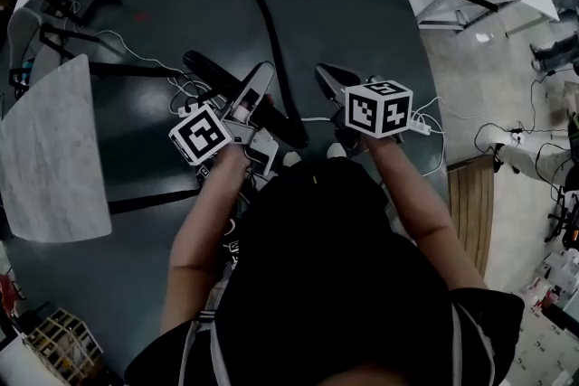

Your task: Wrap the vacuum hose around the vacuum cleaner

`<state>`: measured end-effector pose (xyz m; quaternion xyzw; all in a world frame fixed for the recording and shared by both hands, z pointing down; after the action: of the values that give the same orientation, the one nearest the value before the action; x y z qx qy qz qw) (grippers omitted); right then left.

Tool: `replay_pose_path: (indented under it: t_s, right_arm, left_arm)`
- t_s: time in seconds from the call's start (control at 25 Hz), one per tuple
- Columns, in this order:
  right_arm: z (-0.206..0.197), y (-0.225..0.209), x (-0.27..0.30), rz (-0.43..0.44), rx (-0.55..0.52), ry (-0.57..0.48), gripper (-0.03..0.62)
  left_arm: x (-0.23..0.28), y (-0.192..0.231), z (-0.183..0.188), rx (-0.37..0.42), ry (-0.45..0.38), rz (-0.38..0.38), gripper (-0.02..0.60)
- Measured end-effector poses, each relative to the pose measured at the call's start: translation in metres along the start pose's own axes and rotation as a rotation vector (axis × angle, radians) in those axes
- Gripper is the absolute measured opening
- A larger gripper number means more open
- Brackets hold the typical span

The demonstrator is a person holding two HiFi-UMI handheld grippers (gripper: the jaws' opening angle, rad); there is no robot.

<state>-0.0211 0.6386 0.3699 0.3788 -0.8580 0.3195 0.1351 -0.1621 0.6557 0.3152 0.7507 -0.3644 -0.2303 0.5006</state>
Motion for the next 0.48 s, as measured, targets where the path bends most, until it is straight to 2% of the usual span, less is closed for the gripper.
replay_pose_path:
  t_s: [0.16,0.32,0.48]
  right_arm:
    - [-0.008,0.013,0.013,0.002,-0.014,0.021,-0.003]
    - [-0.012,0.009,0.018,-0.013,-0.032,0.051,-0.003]
    - [0.006,-0.002,0.027,-0.005,-0.048,0.018,-0.003]
  left_arm:
    - [-0.006,0.017,0.010,-0.009,0.022,0.035,0.112]
    - [0.006,0.017,0.011,-0.027,0.031,0.022,0.112]
    - [0.027,0.011,0.022,-0.016,0.016,0.008,0.112]
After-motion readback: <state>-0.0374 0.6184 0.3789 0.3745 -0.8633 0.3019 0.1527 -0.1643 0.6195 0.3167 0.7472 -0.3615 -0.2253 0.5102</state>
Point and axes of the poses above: the fingertips, and each gripper's own axes: x forward along the fingers, y to its left, z out of its top, the point moved 3 cm from there along -x, backward along the fingers, and after that the axes turned 2 degrees about -x, right-handed, at the moved point
